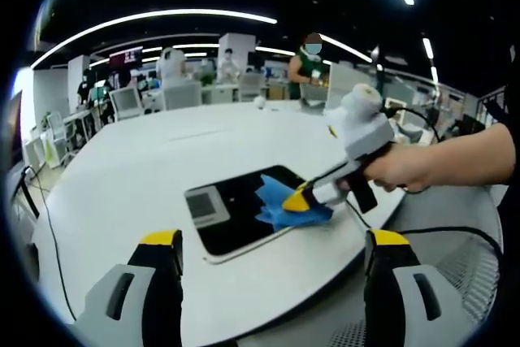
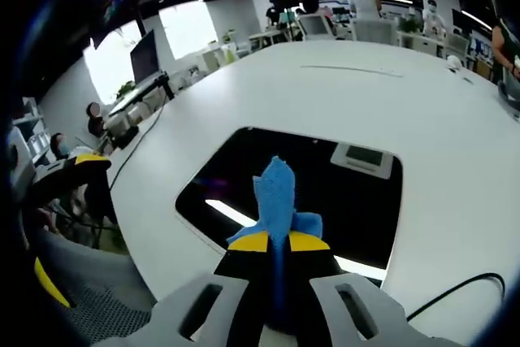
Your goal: Wipe the mirror surface with the cleaning cloth until all visible marks leave the cleaned area.
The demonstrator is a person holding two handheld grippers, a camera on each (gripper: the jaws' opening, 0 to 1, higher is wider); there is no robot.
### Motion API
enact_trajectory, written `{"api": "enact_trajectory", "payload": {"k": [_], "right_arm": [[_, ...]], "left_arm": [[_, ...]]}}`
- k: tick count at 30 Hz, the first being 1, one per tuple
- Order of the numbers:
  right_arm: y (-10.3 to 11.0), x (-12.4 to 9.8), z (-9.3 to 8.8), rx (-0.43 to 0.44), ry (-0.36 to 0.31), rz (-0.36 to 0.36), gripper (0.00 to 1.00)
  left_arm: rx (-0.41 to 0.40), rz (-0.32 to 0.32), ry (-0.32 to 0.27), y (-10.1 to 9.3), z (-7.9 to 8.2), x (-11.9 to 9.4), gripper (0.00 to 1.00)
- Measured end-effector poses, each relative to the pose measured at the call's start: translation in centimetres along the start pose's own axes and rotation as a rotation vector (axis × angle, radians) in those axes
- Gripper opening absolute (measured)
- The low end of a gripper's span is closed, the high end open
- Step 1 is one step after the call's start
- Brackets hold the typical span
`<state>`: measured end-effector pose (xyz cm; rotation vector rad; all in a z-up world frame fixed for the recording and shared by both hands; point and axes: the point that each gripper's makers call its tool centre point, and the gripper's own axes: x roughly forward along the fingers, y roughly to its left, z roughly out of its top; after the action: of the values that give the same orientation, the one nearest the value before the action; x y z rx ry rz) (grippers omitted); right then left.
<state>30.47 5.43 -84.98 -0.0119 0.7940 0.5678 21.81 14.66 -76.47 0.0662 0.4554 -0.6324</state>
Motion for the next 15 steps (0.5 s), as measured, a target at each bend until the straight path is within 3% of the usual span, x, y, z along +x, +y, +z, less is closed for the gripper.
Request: {"api": "enact_trajectory", "payload": {"k": [15], "right_arm": [[-0.3, -0.26, -0.2, 0.025, -0.006, 0.01, 0.01]], "left_arm": [[-0.008, 0.011, -0.001, 0.18, -0.02, -0.01, 0.93]]}}
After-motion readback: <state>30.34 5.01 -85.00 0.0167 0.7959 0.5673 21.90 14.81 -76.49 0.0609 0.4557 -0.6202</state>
